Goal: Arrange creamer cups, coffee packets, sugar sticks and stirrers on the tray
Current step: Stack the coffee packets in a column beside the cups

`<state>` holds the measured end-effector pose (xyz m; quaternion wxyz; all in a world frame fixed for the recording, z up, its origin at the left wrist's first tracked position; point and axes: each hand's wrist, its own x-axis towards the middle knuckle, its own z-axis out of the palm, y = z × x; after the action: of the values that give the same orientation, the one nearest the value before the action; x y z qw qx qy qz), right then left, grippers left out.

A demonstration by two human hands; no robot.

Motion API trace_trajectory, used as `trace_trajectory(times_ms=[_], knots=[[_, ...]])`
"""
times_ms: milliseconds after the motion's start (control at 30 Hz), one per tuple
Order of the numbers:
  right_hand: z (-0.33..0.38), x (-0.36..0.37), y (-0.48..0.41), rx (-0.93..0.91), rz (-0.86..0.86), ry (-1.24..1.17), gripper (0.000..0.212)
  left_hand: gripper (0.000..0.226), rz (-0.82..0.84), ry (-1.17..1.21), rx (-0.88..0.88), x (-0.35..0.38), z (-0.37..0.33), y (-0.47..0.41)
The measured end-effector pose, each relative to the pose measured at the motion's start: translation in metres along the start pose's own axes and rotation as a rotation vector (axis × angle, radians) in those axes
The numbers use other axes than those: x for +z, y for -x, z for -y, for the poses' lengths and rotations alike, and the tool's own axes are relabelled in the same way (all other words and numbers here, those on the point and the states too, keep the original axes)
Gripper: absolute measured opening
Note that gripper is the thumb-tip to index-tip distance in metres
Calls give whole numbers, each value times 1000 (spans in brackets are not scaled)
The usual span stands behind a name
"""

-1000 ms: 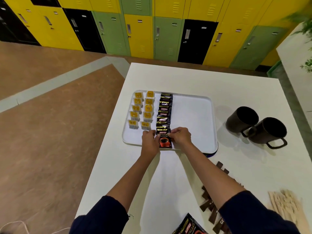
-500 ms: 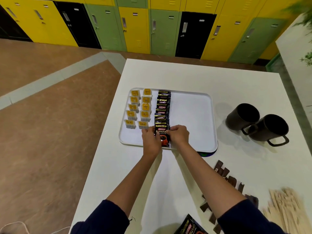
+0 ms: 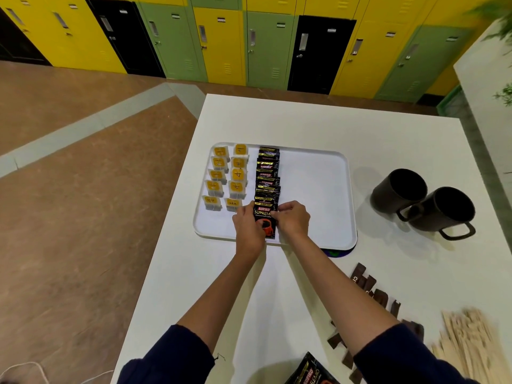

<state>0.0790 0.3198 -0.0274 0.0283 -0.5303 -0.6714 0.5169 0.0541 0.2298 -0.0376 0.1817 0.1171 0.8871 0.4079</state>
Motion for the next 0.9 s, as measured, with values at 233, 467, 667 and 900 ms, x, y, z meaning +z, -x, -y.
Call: trace_trajectory(times_ms=[233,467,667,900], knots=[[0,-5,1,-28,34,-29,28,48,6,-44,8,1,2,1],[1,-7,1,-49,42,-18,31,47,5,-34,12,1,4,2],[1,-20,9,-73,48,-3,34,50,-44,-1,60,-2,5,18],[-29,-60,43,-181,132,71,24,35,-86,-7,242,-7,12,64]])
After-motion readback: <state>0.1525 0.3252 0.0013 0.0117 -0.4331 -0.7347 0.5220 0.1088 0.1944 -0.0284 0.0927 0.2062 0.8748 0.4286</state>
